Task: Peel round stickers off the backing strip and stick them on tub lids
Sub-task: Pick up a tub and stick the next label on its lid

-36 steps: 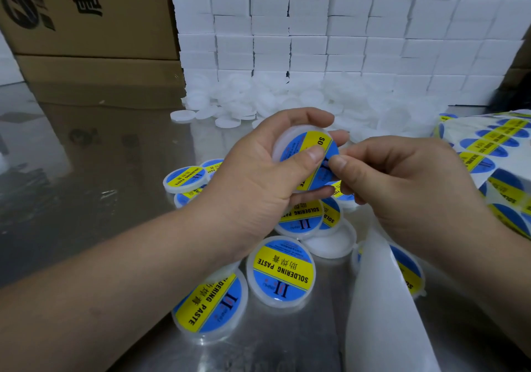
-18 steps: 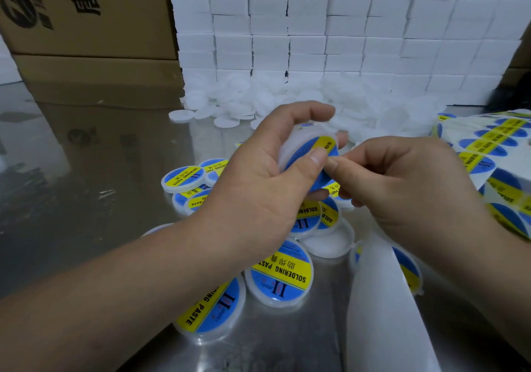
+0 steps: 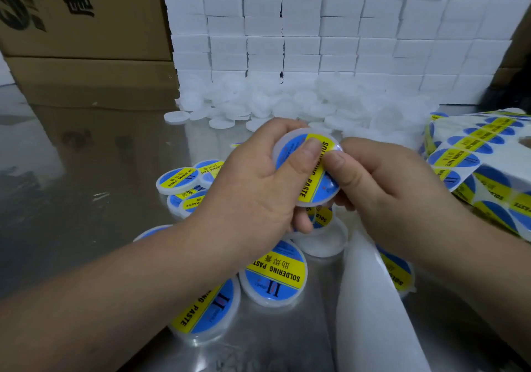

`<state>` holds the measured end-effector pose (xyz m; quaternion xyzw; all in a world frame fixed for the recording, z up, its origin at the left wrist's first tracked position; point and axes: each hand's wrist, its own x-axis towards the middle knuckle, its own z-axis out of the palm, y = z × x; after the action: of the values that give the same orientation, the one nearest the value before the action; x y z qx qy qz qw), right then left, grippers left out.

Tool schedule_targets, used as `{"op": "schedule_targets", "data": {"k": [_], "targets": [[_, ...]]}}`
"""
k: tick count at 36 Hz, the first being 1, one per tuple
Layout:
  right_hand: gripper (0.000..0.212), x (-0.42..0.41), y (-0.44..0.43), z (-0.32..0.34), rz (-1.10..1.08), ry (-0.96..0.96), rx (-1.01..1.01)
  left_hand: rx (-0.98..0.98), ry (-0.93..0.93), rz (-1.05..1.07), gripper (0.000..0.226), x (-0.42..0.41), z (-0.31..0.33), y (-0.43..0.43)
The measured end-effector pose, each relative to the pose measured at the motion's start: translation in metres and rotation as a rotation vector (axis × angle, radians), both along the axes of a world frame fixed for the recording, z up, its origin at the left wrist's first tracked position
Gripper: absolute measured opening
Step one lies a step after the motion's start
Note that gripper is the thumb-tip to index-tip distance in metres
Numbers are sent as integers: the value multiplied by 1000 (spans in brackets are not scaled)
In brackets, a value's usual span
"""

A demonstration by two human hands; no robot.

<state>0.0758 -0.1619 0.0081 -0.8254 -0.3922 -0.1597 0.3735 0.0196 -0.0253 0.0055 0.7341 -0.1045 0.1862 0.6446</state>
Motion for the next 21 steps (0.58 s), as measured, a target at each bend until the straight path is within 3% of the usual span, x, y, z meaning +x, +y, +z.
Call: {"op": "schedule_targets", "data": {"k": [5,10,12,19,21], "targets": [[53,-2,1,1,-99,-114,-75,100,-22,70,20,3,0,2],[54,-1,1,0,-64,-80,3,388,-97,308,27,4,1,9],[56,-1,-1,1,-40,-36,41,420,-108,358,32,4,4,11],[34,-2,0,0,-18,7,17,86,-39,245,6,5,9,7],[32,-3,0,1,2,19,16,61,-53,264,7,5,6,6]]}}
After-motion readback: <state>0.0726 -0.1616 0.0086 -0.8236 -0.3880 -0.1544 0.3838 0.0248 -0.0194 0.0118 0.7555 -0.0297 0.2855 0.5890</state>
